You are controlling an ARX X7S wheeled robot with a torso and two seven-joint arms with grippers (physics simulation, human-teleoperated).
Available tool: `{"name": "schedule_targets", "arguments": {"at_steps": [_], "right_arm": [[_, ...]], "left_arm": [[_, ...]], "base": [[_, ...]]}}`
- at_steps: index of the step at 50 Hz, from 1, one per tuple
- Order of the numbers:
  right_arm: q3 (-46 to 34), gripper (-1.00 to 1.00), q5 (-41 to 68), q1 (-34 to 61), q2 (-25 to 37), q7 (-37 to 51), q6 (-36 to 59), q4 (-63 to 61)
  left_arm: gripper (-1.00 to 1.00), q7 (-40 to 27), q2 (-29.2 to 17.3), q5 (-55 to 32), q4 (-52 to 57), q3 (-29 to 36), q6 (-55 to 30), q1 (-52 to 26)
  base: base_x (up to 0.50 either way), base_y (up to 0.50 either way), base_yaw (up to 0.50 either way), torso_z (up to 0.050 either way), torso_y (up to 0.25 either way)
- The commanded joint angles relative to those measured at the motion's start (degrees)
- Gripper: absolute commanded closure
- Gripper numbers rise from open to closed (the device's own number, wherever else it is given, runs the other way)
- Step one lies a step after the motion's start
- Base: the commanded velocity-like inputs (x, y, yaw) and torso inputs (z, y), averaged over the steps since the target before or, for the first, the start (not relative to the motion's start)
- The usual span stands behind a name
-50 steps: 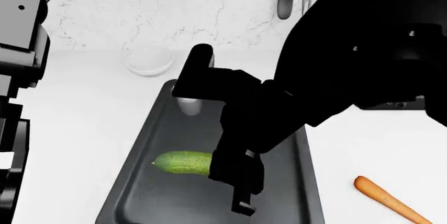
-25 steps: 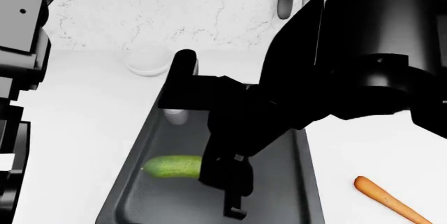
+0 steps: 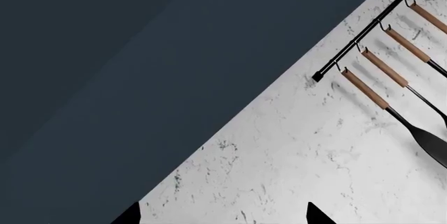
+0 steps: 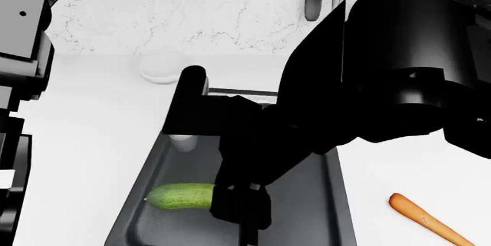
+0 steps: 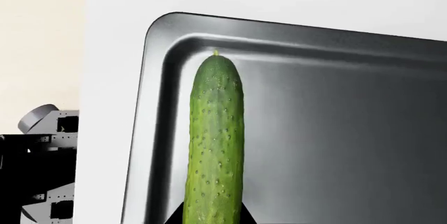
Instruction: Place the two vegetables and bowl onto the tray for setting up a vegetable dip station.
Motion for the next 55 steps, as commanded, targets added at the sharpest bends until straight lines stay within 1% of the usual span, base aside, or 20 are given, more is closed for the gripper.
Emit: {"name": "schedule_targets", "arguments": {"at_steps": [1, 24, 44, 53, 54, 55], "right_arm": [[0.15, 1.0, 2.95, -0.6, 0.78, 2.45, 0.43, -2.06], [-0.85, 1.0, 0.64, -3.13, 0.69, 2.94, -2.4, -1.56], [-1.85, 1.0, 1.99, -4.8, 1.31, 4.68, -2.56, -3.66], [-1.91, 1.0, 0.63, -4.43, 1.51, 3.37, -3.32, -3.94], [-1.91, -1.0, 0.41, -4.45, 1.58, 3.26, -3.48, -4.07], [-2.01, -1.0, 0.07, -4.53, 1.72, 3.09, -3.61, -4.2]], "left_arm": [[-1.0, -0.18, -0.16, -0.09, 0.1, -0.04, 0.1, 0.26], [-1.0, -0.47, -0.18, -0.2, 0.39, 0.08, 0.06, 0.76], [-1.0, -0.78, -0.2, -0.3, 0.38, 0.06, 0.12, 0.82], [-1.0, -0.77, -0.12, -0.3, 0.09, 0.11, 0.31, 0.49], [-1.0, -0.77, -0.1, -0.33, 0.04, 0.1, 0.31, 0.43], [-1.0, -0.77, -0.09, -0.3, 0.01, 0.13, 0.35, 0.44]], "base": [[0.0, 0.0, 0.0, 0.0, 0.0], [0.0, 0.0, 0.0, 0.0, 0.0], [0.0, 0.0, 0.0, 0.0, 0.0], [0.0, 0.0, 0.0, 0.0, 0.0], [0.0, 0.0, 0.0, 0.0, 0.0], [0.0, 0.0, 0.0, 0.0, 0.0]]}}
